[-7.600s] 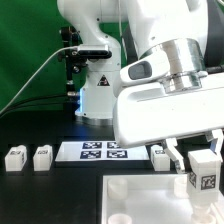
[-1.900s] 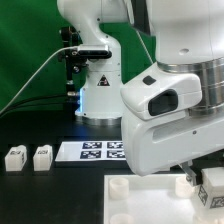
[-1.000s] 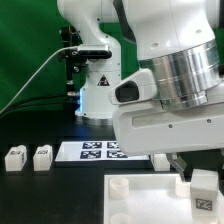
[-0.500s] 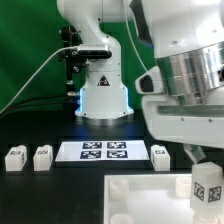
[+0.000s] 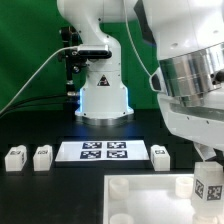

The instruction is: Assemble one leg

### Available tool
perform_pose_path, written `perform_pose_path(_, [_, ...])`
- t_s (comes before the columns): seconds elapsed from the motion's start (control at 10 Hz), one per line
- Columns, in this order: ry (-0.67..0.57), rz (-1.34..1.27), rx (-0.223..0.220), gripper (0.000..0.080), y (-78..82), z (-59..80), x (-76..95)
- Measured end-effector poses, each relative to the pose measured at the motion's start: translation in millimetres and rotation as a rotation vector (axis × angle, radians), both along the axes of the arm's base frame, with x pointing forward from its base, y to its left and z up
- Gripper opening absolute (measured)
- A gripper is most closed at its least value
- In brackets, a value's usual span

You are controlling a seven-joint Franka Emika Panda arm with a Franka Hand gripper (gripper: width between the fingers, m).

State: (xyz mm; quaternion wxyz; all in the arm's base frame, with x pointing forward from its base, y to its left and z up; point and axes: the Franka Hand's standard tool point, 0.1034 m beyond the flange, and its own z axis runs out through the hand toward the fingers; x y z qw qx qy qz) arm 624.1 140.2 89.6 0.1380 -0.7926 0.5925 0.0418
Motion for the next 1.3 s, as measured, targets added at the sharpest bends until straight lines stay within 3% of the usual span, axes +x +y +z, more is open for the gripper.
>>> perform_pose_path(0.2, [-0.005,0.02,-0.002,0.0545,0.8,-0.2,-0.3])
perform_pose_path(0.3, [-0.02,0.075,-0.007,0.0616,0.8,-0.3,-0.3])
perform_pose_path(0.5, [-0.001,0.24,-0.012,0.0643,0.9,0.5,-2.1])
perform_pose_path(0.7, [-0.072,0.564,-0.079,0.0648,-9.5,4.4,3.4])
perform_pose_path(0.9, [-0.133,0.78,-0.103,0.0649,-19.9,2.8,5.4])
perform_pose_path(1.2, [-0.205,1.08,-0.133,0.0649,-20.4,2.5,5.6])
perform_pose_path(1.3, [-0.237,1.256,-0.219,0.0649,-17.4,4.0,10.6])
